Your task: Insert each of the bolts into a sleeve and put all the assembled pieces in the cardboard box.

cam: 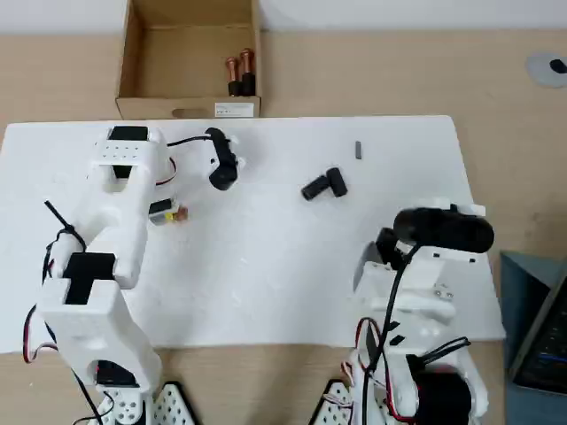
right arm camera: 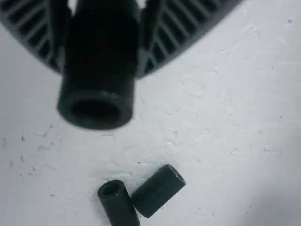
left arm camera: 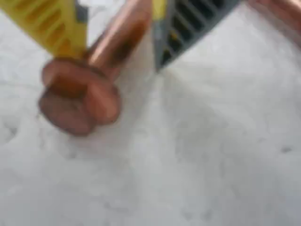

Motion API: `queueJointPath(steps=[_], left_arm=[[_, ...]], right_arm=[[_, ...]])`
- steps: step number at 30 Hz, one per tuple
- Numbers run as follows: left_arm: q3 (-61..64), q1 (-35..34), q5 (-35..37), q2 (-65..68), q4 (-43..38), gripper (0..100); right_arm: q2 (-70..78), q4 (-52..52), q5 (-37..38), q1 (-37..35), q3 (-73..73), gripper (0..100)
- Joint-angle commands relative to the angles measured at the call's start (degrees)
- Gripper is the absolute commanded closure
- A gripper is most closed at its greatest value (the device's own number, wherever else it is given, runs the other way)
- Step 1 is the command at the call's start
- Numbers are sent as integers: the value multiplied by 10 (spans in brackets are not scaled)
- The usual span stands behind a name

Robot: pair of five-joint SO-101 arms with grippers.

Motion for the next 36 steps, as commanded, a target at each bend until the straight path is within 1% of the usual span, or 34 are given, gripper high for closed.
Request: queueJointPath(steps=[1,5,8,10,13,17,24,26,27,30,36], left_arm=[[-9,26,1,1,-6,889],[-11,40,20,1,-4,901],[-11,48,25,0,-4,987],[-9,49,25,-3,3,994],[-25,49,25,-4,51,997],[-84,44,27,-4,145,997],[-240,39,90,-5,280,997],[-279,39,113,-9,299,996],[-290,39,127,-19,299,996],[-292,43,156,-73,299,996],[-193,71,197,-242,298,996]], right_arm=[[-1,-14,-5,11,0,989],[-3,-14,-5,11,0,989],[-3,-14,-5,11,0,989],[-3,-14,-6,11,0,989],[-3,-14,-6,10,0,989],[-3,-14,-6,10,-3,989],[-3,-14,-5,7,-19,989],[0,-13,-4,7,-33,989],[0,-12,-3,7,-39,989],[0,-11,37,7,-51,989],[0,-11,92,7,-67,989]])
